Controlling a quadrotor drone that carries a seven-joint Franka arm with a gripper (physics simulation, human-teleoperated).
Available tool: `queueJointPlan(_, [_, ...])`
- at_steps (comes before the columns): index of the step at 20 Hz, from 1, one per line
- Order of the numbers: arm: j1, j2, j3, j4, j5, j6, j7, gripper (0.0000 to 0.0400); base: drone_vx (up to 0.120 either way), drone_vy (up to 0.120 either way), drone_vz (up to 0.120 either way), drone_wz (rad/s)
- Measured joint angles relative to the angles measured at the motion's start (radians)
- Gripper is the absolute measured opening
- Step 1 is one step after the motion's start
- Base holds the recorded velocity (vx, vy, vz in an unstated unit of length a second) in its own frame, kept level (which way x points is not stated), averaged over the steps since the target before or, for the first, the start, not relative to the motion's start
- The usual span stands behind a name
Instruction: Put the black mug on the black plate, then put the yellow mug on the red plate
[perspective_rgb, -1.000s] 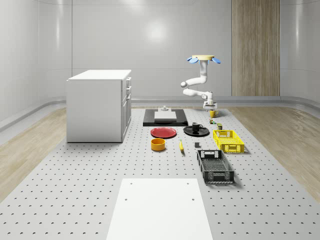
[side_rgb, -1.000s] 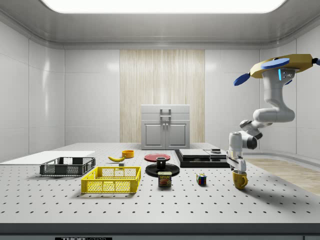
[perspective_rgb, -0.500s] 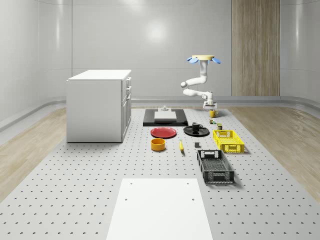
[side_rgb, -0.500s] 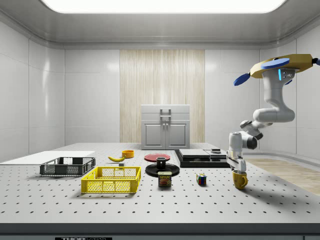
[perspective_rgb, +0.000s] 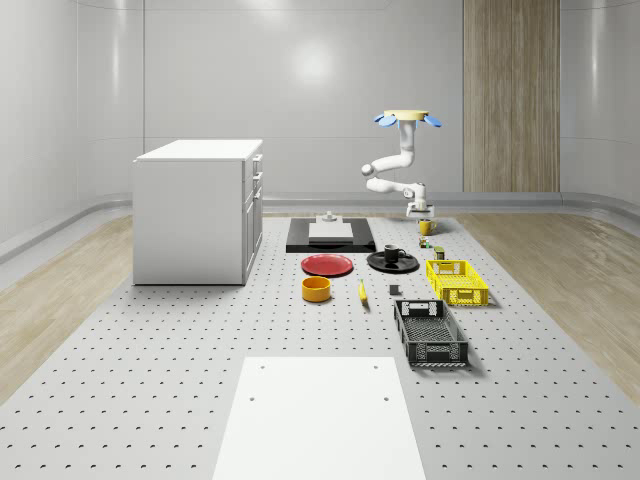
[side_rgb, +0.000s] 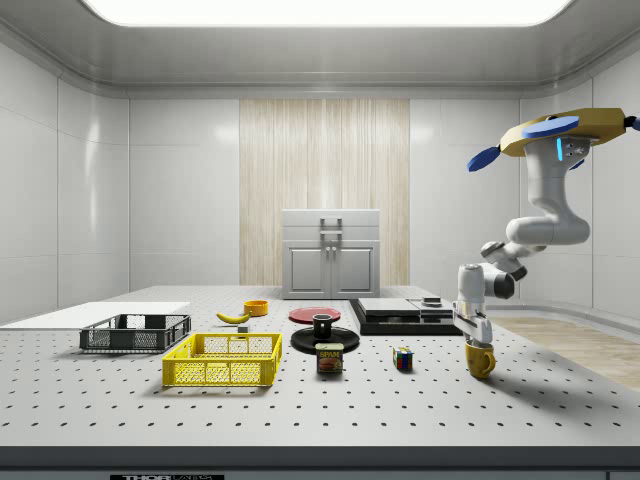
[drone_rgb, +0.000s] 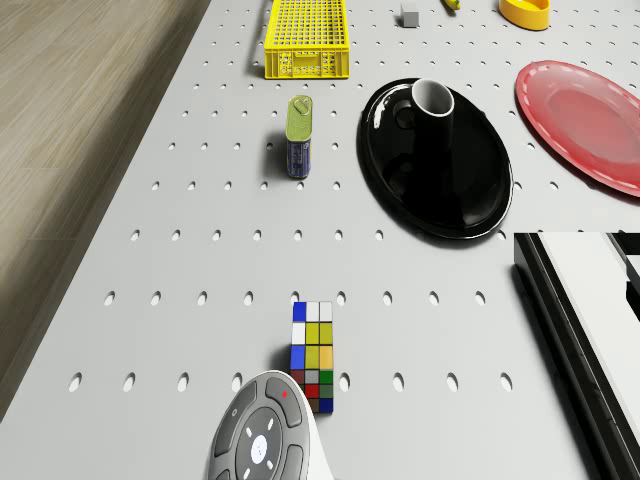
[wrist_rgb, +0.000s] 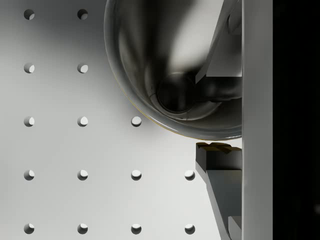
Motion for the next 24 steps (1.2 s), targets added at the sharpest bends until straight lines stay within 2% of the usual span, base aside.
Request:
queueJointPlan(12, [0.011, 0.01, 0.0, -0.005, -0.003, -0.013, -0.007, 0.0101, 0.0, 0.0, 0.0, 0.0])
queueJointPlan(18, [0.025, 0.01, 0.043, -0.043, 0.036, -0.052, -0.005, 0.01, 0.0, 0.0, 0.0, 0.0])
queueJointPlan(24, [0.037, 0.013, 0.115, -0.091, 0.103, -0.105, 0.003, 0.01, 0.0, 0.0, 0.12, 0.0])
